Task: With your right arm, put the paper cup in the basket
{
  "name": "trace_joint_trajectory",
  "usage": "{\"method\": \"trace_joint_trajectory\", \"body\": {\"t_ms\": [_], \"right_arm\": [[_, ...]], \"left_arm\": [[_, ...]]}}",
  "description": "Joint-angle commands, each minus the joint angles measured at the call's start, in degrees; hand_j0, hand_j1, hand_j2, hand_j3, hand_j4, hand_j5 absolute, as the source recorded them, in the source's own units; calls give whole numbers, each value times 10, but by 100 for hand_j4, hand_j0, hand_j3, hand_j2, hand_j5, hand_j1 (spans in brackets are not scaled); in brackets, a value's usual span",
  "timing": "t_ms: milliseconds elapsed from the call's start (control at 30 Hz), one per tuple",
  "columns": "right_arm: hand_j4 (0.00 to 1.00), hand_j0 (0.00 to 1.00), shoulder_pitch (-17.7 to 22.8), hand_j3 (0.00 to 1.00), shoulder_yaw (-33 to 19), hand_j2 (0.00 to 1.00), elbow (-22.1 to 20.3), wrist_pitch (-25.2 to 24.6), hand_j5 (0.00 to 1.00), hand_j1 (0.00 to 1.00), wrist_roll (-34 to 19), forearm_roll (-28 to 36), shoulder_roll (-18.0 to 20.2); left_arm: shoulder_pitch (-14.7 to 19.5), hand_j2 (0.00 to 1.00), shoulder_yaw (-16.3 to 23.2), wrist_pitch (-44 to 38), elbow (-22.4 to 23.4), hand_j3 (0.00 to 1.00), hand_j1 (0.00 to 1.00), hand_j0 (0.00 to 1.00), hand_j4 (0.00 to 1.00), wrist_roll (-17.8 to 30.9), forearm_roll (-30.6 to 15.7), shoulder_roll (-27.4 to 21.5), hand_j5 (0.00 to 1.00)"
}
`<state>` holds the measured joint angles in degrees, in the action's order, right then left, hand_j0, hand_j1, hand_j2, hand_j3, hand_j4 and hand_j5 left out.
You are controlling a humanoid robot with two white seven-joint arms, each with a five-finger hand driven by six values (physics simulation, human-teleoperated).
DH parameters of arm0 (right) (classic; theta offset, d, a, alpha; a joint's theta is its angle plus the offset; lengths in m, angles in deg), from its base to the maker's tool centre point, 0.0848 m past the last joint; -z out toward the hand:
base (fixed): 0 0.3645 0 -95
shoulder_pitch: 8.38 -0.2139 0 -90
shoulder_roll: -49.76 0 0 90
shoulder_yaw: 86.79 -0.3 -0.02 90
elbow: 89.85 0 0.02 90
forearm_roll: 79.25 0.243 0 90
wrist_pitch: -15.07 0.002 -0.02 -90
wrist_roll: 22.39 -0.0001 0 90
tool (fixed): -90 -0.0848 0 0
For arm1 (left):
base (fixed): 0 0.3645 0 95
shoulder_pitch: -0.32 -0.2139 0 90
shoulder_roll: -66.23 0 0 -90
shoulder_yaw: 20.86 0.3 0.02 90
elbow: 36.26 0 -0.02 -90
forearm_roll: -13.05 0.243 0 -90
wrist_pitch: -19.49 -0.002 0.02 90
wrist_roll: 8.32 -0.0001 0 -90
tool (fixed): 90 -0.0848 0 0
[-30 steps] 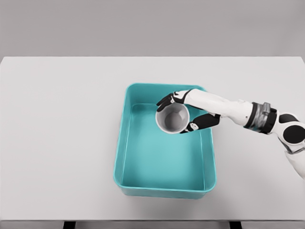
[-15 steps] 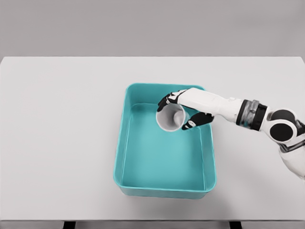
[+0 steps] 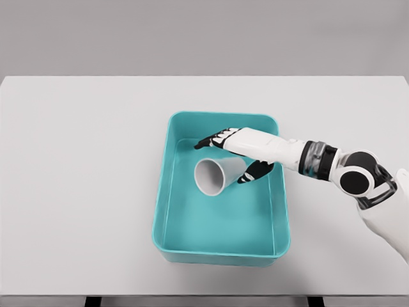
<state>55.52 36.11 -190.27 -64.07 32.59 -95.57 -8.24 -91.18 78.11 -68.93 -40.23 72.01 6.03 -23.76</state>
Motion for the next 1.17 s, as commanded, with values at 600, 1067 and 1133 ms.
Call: {"method": "trace_joint_trajectory", "body": {"t_ms": [600,1067,1133], "right_arm": [[100,100,231,100,-437,100,37,160,100,100,0,310,68],[100,100,237,100,-433,100,40,157,100,100,0,305,54],[100,100,238,100,-433,100,40,157,100,100,0,305,54]], "left_arm": [[0,100,0,0,0,100,100,100,100,0,1,0,100],[0,100,0,0,0,100,100,100,100,0,0,0,100],[0,100,0,0,0,100,100,100,100,0,0,0,100]]}}
